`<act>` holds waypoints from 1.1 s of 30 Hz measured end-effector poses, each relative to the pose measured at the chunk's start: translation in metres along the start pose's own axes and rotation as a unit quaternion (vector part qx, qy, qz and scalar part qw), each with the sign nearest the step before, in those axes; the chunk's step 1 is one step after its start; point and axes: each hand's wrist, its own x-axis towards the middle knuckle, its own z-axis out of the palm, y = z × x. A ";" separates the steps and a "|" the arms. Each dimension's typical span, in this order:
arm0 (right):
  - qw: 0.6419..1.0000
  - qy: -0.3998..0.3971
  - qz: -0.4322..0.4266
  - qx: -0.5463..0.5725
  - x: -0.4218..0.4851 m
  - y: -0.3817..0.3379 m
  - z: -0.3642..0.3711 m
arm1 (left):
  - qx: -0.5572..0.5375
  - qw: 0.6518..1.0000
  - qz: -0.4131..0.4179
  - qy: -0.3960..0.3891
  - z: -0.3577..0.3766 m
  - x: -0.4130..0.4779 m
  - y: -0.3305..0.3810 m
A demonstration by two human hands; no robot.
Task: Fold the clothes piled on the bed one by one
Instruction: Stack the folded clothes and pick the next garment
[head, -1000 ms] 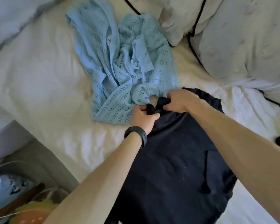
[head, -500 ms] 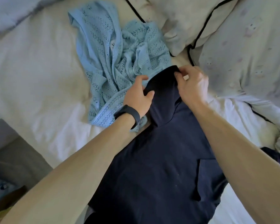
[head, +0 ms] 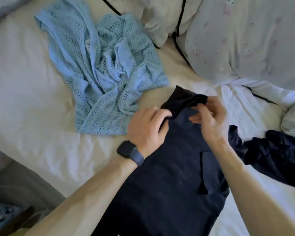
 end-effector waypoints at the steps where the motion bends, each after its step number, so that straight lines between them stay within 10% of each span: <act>1: 0.999 0.010 0.012 -0.033 -0.017 0.019 -0.021 | -0.008 0.998 0.044 -0.048 0.007 -0.016 0.016; 7: 0.919 -0.128 0.146 -0.344 -0.057 0.116 -0.093 | 0.074 0.892 0.151 -0.420 0.040 -0.085 0.041; 18: 0.950 -0.106 0.144 -0.257 0.069 0.084 -0.011 | 0.227 0.915 0.006 -0.333 0.046 -0.029 -0.035; 23: 0.980 -0.068 0.188 0.002 0.108 0.064 0.032 | 0.164 0.918 -0.142 -0.332 0.032 -0.041 -0.067; 33: 0.967 -0.126 0.123 -0.184 0.101 0.074 0.047 | 0.035 0.889 -0.326 -0.320 0.045 -0.018 -0.051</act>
